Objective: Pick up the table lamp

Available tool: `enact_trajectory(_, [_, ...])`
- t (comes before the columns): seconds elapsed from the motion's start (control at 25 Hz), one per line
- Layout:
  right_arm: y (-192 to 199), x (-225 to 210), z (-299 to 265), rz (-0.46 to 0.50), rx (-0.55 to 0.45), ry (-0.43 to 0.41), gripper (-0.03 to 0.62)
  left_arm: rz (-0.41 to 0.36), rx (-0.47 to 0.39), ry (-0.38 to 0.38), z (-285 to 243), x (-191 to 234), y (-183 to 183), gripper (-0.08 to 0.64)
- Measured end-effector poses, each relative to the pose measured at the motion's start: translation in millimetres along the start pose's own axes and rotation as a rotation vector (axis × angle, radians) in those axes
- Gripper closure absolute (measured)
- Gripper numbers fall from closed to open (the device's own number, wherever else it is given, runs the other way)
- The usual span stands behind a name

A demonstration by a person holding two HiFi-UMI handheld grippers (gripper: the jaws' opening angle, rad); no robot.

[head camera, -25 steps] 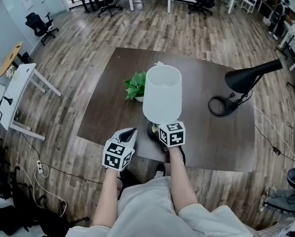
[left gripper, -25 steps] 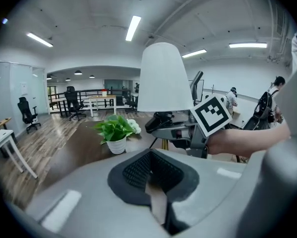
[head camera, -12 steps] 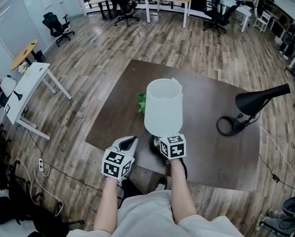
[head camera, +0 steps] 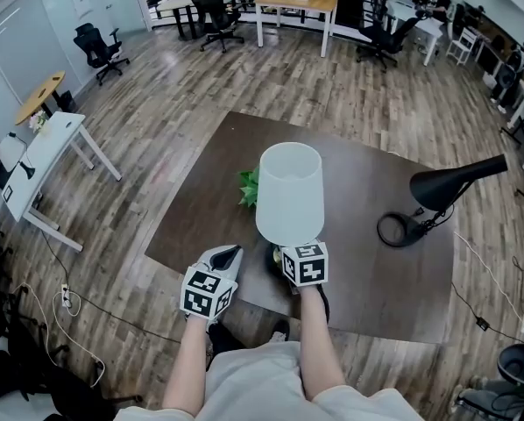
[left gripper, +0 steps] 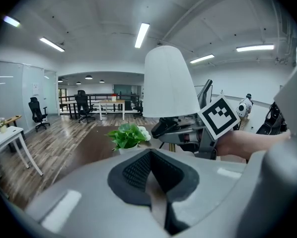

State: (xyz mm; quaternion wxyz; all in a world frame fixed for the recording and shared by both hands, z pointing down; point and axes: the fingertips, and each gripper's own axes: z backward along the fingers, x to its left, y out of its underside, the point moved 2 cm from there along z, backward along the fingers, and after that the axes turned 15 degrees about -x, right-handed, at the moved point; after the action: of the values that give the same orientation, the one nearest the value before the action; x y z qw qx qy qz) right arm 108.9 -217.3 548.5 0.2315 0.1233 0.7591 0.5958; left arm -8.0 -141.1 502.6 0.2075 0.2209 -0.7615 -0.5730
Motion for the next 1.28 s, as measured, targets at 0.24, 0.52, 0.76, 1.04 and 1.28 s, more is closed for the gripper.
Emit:
enact_trajectory(0.24, [-6.2, -13.9, 6.4, 0.018, -0.037, 0.056, 0.457, -0.003, -0.032, 0.020, -5.8, -9.0, -3.1, 0.560])
enact_trajectory(0.52, [-11.9, -20.2, 9.0, 0.025, -0.031, 0.076, 0.457, -0.013, -0.028, 0.051, -9.7, -16.5, -5.3, 0.560])
enact_trajectory(0.76, [-9.0, -18.9, 10.3, 0.019, -0.021, 0.070, 0.457, -0.019, -0.022, 0.060, -10.3, -18.2, -4.1, 0.560])
enact_trajectory(1.04, [-10.2, -16.3, 9.7, 0.011, -0.016, 0.053, 0.457, -0.023, 0.007, 0.078, -11.4, -25.3, 3.1, 0.560])
enact_trajectory(1.28, [-11.2, -18.5, 8.1, 0.012, -0.014, 0.052, 0.457, -0.022, 0.013, 0.072, -12.1, -23.6, 4.8, 0.560])
